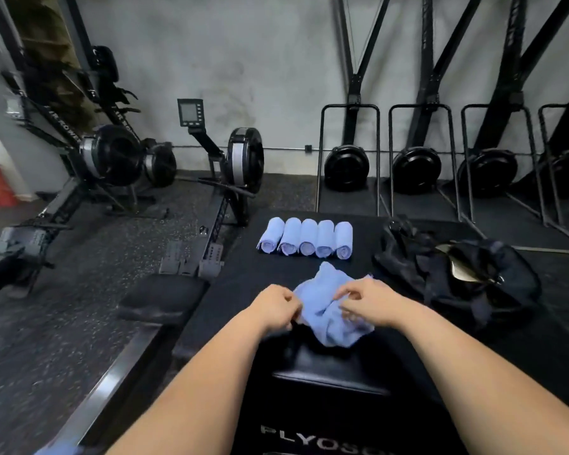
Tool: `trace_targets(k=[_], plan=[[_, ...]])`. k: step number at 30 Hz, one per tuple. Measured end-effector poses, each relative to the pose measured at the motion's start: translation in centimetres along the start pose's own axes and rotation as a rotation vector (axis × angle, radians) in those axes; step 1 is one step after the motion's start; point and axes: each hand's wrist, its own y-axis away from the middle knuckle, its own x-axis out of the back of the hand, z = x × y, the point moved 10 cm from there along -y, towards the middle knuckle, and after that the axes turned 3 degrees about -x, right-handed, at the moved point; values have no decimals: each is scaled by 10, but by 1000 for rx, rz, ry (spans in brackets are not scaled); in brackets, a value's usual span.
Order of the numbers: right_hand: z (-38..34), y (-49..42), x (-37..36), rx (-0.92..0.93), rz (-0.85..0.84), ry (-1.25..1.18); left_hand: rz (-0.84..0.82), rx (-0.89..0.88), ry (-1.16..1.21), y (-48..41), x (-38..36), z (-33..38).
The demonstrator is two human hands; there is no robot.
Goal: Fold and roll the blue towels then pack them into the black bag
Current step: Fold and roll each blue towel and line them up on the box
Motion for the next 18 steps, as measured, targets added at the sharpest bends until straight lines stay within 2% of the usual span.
trace_targets(k=[2,3,5,8,12,14,15,18], plan=[[32,-2,-24,-39,28,238,-137,75,-115,6,-35,-33],[41,-3,-31,-31,65,333,-138,84,-189,7,-42,-41],[48,-5,-44,37,97,441,-25,70,-395,4,-39,-47],[50,-6,-59,98,97,551,156,-97,-578,0,-36,-28],[38,-8,-54,103,283,805,126,-342,-579,-11,-56,-12],[32,-7,-49,99,337,930,84,-326,-598,-18,-65,-19],[38,-8,-48,25,310,965,80,-306,-614,-19,-69,-23],[48,-8,-39,-106,360,866,154,-279,-640,-19,-68,-26]])
